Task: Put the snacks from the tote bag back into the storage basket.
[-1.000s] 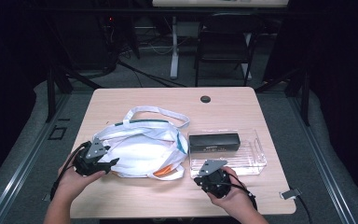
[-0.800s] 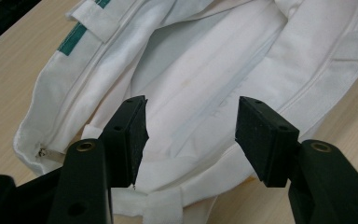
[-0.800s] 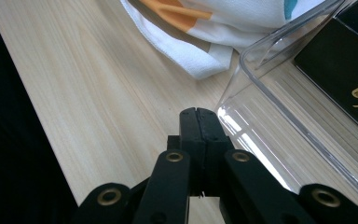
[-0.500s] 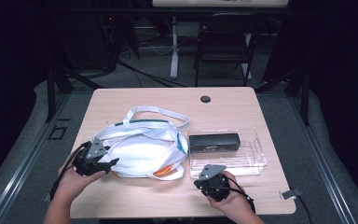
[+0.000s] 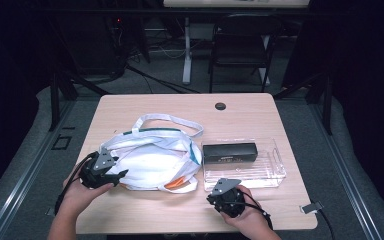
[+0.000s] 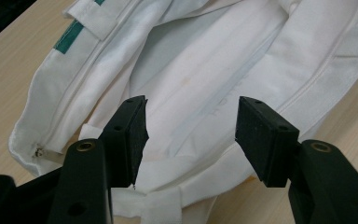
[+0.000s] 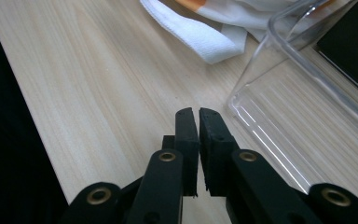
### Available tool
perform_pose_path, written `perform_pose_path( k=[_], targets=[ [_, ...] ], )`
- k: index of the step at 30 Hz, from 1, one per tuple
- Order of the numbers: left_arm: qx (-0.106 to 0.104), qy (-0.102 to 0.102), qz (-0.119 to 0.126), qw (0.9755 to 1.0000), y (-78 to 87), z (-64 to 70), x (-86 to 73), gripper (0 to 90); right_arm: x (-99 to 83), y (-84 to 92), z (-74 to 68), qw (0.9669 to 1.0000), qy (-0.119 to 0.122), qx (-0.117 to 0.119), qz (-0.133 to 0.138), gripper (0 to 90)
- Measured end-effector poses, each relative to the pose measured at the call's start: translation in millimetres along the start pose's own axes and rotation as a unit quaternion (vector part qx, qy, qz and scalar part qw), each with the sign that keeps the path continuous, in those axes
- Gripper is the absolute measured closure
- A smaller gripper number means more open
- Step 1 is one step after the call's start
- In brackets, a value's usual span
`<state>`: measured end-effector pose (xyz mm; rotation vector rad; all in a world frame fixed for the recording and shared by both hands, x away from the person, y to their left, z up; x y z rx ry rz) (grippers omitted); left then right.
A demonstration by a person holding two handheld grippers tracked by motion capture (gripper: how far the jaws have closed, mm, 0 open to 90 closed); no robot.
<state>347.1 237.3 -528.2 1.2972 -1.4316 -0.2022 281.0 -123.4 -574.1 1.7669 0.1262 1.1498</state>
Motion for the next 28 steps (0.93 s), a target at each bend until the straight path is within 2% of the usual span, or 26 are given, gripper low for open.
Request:
perform_pose_path(
  k=[9,14,28],
  targets=[
    [-0.001,-0.005,-0.003,1.0000,-1.2,0.9,0.6,43.8,-0.3,-4.0,-4.6,1.0000,0.008,0.003,0.001,79.7],
    [-0.001,-0.004,-0.005,1.0000,-1.7,1.0,0.2,43.8,0.0,-3.8,-4.6,0.9999,0.003,0.008,0.008,76.5],
    [0.000,-0.003,-0.004,1.0000,-1.2,0.0,-0.4,43.8,-0.1,-4.6,-6.7,0.9999,0.007,0.014,0.006,72.0]
  ],
)
Point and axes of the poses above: each handheld gripper's, and its own axes: y roughly backward along the jaws, x roughly out of its top, z roughly to its right, the point moved 4 cm from there along -y, roughly forward along the jaws, and after that the axes turned 10 degrees about -y, right-handed, at the moved point
